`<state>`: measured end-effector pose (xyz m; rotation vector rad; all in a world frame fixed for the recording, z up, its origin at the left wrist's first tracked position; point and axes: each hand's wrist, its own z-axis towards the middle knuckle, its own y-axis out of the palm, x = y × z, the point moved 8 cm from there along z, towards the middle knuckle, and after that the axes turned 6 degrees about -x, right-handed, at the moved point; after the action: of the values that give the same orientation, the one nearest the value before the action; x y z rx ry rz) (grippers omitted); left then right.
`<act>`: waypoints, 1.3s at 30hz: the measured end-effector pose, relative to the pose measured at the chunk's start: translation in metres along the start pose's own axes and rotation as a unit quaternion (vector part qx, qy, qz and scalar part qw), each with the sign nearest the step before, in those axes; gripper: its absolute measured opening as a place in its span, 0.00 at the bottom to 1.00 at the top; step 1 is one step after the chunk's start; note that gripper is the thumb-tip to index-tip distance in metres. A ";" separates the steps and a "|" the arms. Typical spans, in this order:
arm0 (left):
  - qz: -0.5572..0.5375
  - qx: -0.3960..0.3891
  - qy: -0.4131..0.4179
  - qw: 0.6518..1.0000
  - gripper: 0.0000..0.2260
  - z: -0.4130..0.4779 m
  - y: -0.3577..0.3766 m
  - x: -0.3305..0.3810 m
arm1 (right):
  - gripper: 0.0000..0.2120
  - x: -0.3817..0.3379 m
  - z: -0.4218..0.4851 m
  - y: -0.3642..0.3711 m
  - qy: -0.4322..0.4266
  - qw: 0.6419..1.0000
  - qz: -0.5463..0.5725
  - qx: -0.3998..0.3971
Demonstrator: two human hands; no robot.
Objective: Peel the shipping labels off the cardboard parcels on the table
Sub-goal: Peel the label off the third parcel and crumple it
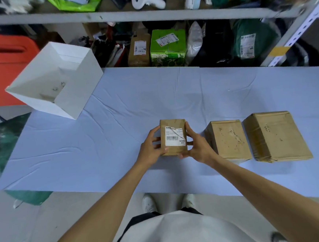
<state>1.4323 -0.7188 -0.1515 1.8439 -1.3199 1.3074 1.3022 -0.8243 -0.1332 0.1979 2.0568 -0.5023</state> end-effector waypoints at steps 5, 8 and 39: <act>0.006 0.003 0.005 1.000 0.35 0.001 0.000 -0.001 | 0.57 -0.001 -0.001 0.000 -0.008 1.000 -0.012 0.008; 0.039 -0.014 0.010 0.999 0.35 0.004 0.003 0.002 | 0.57 -0.001 -0.001 0.001 -0.013 1.000 -0.023 0.012; 0.111 -0.021 0.023 0.993 0.27 0.006 0.010 0.011 | 0.59 0.003 -0.001 0.003 -0.017 0.999 -0.029 0.023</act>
<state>1.4264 -0.7325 -0.1451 1.6654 -1.5520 1.4131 1.3006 -0.8216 -0.1361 0.1576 2.0240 -0.5853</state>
